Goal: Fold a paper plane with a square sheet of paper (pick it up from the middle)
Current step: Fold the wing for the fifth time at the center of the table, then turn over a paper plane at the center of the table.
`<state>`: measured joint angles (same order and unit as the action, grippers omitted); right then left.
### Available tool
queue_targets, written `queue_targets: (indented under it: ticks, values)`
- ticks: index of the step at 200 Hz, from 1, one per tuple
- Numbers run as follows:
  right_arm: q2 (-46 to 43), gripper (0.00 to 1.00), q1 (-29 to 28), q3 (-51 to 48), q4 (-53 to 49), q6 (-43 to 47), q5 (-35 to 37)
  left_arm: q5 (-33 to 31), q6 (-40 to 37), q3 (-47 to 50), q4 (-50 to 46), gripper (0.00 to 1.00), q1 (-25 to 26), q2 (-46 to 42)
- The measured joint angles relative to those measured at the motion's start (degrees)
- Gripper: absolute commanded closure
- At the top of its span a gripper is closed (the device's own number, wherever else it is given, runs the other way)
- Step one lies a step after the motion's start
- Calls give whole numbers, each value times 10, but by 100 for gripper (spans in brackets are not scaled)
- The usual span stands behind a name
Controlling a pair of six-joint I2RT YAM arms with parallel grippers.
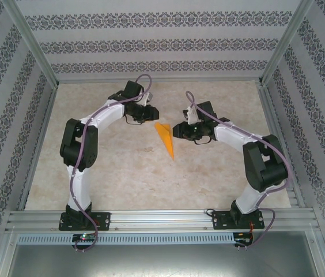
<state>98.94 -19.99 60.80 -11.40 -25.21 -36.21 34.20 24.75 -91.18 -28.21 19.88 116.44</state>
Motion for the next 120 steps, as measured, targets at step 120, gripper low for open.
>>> queue_targets:
  ticks: [120]
  values:
    - [132,65,-34,91,-32,49,-18,2,49,247,118,56,3,-137]
